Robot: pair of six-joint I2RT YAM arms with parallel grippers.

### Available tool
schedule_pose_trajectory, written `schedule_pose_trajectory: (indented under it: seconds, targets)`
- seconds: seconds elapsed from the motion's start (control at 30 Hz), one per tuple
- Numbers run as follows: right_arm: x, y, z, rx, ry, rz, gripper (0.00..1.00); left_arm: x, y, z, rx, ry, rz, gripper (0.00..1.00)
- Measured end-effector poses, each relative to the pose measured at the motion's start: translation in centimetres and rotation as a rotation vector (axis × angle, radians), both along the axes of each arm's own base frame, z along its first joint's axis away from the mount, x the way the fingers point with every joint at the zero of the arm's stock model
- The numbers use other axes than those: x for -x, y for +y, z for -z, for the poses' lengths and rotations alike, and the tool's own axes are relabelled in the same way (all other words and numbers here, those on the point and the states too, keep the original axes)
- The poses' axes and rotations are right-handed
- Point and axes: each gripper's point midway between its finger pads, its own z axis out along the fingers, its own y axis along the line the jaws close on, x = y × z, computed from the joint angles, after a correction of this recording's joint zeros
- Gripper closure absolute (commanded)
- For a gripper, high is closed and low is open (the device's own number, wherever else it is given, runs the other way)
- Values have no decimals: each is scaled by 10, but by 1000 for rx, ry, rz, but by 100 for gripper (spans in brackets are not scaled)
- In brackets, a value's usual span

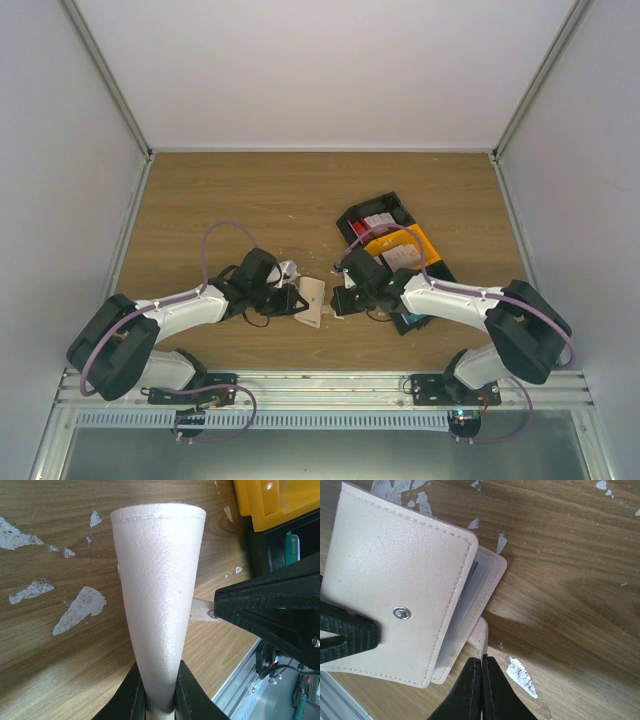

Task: Put the credit cards into the card holder
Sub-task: Close the card holder at the center of the board.

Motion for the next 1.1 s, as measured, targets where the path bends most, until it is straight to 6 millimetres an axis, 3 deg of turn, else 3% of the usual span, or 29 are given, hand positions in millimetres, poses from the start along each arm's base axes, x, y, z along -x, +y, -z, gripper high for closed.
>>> schedule_pose_trajectory:
  seconds: [0.17,0.33,0.47,0.77,1.1]
  targets:
    - [-3,0,-1,6,-11,13,100,1,1,2,-1,1,-4,63]
    - [-17,4,-7,22,-42,37,100,9,13,19,-49,27,-35,51]
    - [-25,9,-10,37,-57,43,100,8,21,21,-78,10,-63,52]
    - [-36,23,-9,63,-64,9,99,1,22,25,-95,-7,-87,73]
    - [-34,43,-2,84,-70,-76,100,-3,18,36,-113,15,-79,75]
